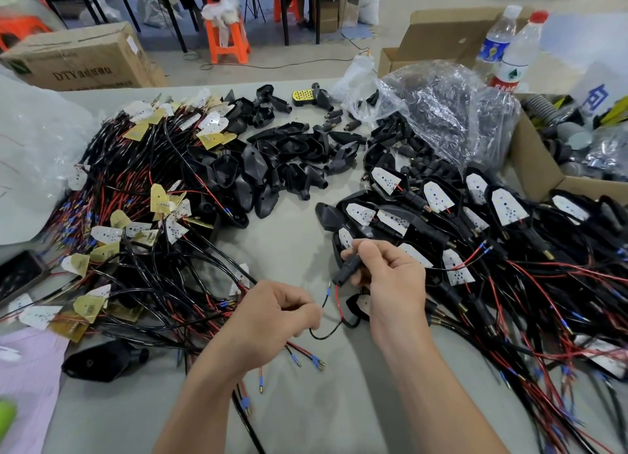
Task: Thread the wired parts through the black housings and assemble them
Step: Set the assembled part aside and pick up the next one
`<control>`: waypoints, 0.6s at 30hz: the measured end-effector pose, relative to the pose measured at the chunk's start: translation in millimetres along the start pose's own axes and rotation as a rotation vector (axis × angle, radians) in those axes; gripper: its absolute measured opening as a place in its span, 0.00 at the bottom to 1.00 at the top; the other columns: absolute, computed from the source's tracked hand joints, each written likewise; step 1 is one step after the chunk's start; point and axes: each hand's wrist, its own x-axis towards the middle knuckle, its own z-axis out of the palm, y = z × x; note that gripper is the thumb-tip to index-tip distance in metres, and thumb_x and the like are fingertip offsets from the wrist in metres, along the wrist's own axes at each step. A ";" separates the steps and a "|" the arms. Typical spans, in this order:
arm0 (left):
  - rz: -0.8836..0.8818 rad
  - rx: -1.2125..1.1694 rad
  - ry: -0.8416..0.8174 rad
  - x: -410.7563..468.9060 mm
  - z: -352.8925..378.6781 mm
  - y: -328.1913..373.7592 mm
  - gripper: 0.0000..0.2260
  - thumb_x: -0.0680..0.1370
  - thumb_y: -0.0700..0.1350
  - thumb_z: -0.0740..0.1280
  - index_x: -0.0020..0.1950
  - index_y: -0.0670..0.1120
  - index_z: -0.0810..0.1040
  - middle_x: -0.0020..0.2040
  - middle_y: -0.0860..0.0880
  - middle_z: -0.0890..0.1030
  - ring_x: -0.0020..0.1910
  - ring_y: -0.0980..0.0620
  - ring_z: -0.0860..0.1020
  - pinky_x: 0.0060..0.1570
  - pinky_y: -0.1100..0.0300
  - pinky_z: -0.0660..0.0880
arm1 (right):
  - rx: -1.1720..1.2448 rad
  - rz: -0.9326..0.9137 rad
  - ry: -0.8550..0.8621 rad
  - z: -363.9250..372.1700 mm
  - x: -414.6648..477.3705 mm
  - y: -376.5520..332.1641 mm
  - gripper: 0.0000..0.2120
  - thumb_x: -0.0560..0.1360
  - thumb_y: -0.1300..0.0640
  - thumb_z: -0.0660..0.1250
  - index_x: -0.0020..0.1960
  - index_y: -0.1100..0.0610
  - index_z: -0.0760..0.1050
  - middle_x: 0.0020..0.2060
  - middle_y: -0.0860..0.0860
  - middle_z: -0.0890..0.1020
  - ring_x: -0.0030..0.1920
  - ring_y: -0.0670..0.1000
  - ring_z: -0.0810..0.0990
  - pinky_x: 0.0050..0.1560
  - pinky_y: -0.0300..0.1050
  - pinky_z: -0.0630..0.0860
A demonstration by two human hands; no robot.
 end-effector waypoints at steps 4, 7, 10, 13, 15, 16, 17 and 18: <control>0.050 0.038 -0.020 1.3 -0.6 -5.2 0.10 0.72 0.53 0.71 0.36 0.48 0.84 0.26 0.56 0.73 0.26 0.57 0.65 0.28 0.66 0.63 | -0.013 0.011 -0.024 1.6 0.1 2.0 0.13 0.79 0.60 0.68 0.39 0.53 0.86 0.37 0.61 0.85 0.27 0.49 0.72 0.34 0.46 0.68; 0.060 0.021 0.024 1.9 -0.9 -11.0 0.11 0.70 0.55 0.71 0.37 0.49 0.85 0.26 0.56 0.73 0.26 0.59 0.66 0.28 0.68 0.64 | -0.039 0.032 -0.023 -2.0 0.7 2.9 0.12 0.79 0.57 0.69 0.39 0.53 0.86 0.36 0.59 0.85 0.28 0.50 0.71 0.31 0.44 0.63; 0.078 0.045 -0.002 0.5 -2.4 -16.4 0.13 0.69 0.59 0.70 0.37 0.49 0.85 0.26 0.55 0.74 0.26 0.58 0.66 0.29 0.65 0.64 | -0.020 0.047 -0.041 -3.0 0.6 4.6 0.12 0.80 0.60 0.68 0.40 0.53 0.86 0.38 0.56 0.87 0.28 0.49 0.72 0.29 0.41 0.65; 0.087 0.075 -0.026 0.3 -1.9 -20.5 0.14 0.70 0.59 0.70 0.39 0.49 0.85 0.27 0.54 0.75 0.28 0.55 0.67 0.31 0.60 0.65 | -0.001 0.037 -0.082 -1.7 -0.1 4.4 0.12 0.80 0.64 0.67 0.41 0.58 0.85 0.37 0.58 0.86 0.26 0.48 0.73 0.28 0.37 0.72; 0.088 0.071 -0.039 0.0 -1.2 -22.0 0.13 0.70 0.59 0.70 0.40 0.51 0.86 0.28 0.54 0.76 0.29 0.55 0.68 0.32 0.59 0.66 | -0.002 0.032 -0.102 -2.1 -0.3 3.4 0.10 0.80 0.65 0.66 0.43 0.60 0.84 0.37 0.59 0.86 0.26 0.49 0.73 0.29 0.37 0.73; 0.089 0.069 -0.047 -0.2 -1.1 -22.5 0.12 0.71 0.59 0.70 0.40 0.51 0.86 0.28 0.55 0.76 0.29 0.56 0.68 0.32 0.58 0.66 | -0.005 0.034 -0.107 -2.7 0.0 3.0 0.09 0.80 0.65 0.66 0.43 0.61 0.84 0.36 0.59 0.86 0.26 0.49 0.73 0.29 0.38 0.72; 0.090 0.071 -0.055 -0.4 -1.0 -23.0 0.12 0.71 0.59 0.70 0.40 0.51 0.86 0.28 0.55 0.76 0.29 0.56 0.69 0.33 0.57 0.67 | -0.011 0.037 -0.110 -3.2 0.1 2.8 0.09 0.80 0.66 0.66 0.44 0.62 0.83 0.36 0.59 0.86 0.26 0.49 0.72 0.29 0.38 0.72; 0.090 0.077 -0.062 -0.8 -1.3 -23.4 0.12 0.71 0.58 0.70 0.40 0.52 0.86 0.28 0.55 0.77 0.30 0.55 0.70 0.33 0.56 0.68 | -0.018 0.040 -0.113 -3.3 0.0 2.9 0.08 0.80 0.66 0.66 0.44 0.63 0.83 0.36 0.60 0.86 0.27 0.49 0.72 0.29 0.38 0.72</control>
